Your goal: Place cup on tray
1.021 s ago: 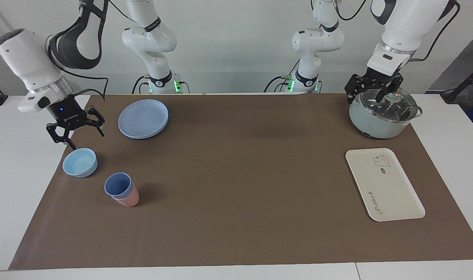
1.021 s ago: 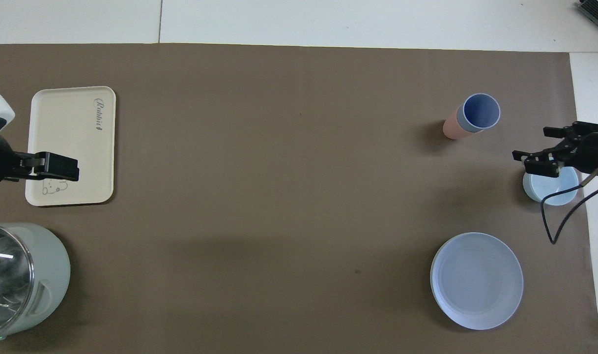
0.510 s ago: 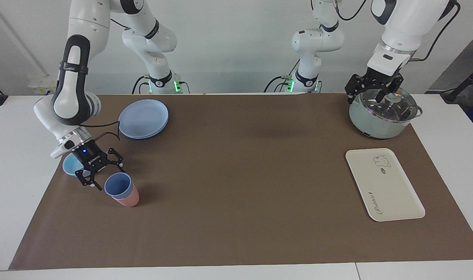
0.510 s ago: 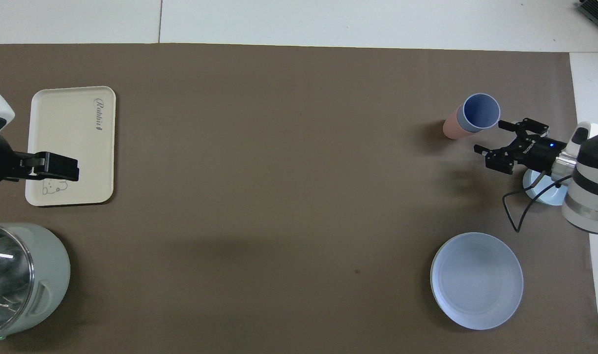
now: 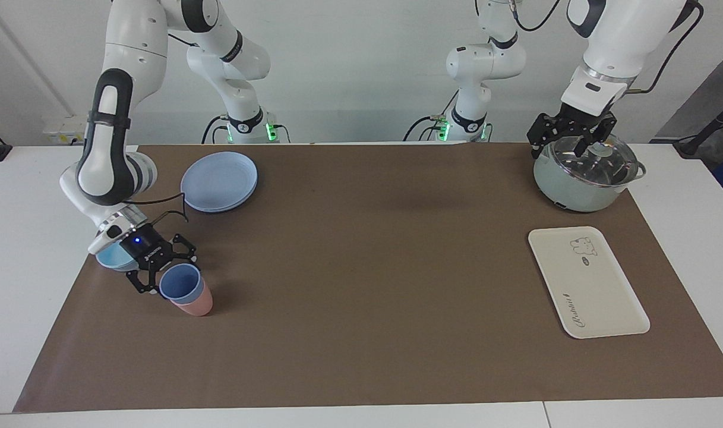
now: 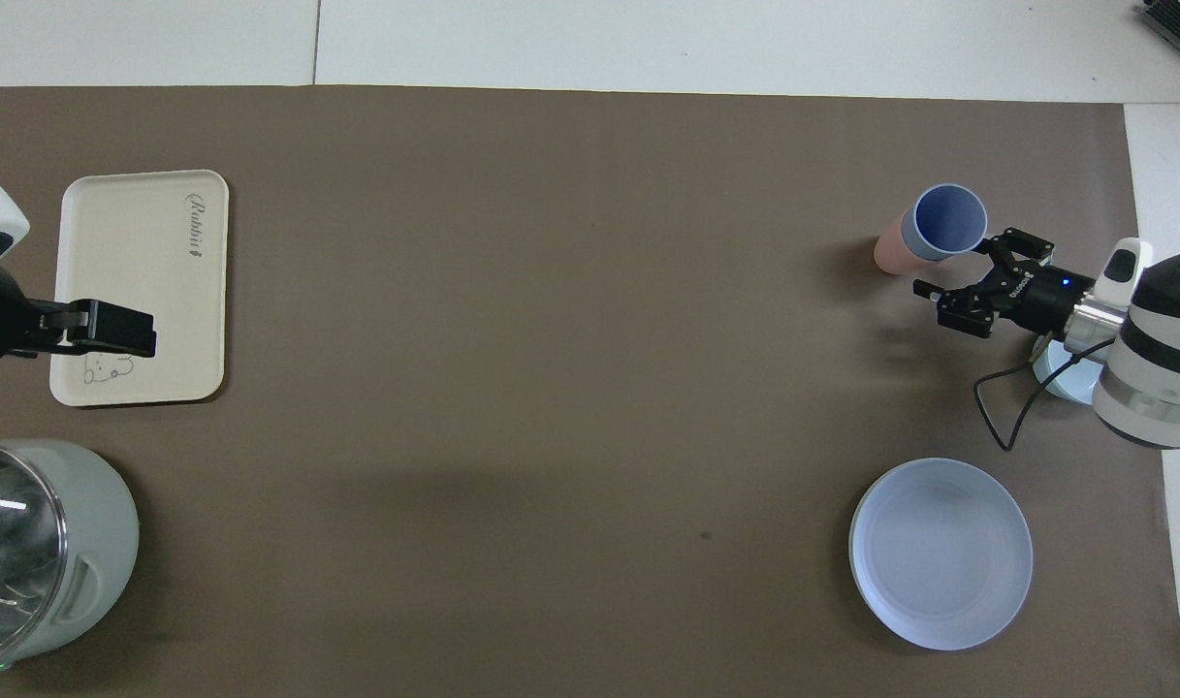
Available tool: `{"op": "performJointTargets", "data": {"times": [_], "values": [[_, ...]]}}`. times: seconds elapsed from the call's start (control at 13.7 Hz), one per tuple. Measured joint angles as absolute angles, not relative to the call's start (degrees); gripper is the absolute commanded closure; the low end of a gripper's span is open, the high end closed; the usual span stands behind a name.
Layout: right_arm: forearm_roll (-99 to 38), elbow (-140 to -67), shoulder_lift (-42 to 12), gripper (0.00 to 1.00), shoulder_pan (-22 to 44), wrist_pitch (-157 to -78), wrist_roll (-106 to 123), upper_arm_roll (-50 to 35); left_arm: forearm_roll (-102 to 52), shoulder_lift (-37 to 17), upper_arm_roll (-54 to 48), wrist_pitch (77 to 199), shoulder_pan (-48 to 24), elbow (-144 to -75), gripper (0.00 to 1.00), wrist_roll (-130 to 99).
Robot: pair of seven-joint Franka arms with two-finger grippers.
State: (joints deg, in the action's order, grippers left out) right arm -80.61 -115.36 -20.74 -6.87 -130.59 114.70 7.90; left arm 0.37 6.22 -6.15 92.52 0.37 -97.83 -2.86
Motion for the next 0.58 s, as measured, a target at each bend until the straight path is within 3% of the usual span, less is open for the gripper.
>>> {"op": "performJointTargets", "data": {"times": [0.58], "values": [[-90.15,-115.37,-22.34,0.0,-6.06,-129.44,119.81,7.26,0.37,6.22,-5.98,92.43,0.35,-97.83,0.0,-2.86]]}}
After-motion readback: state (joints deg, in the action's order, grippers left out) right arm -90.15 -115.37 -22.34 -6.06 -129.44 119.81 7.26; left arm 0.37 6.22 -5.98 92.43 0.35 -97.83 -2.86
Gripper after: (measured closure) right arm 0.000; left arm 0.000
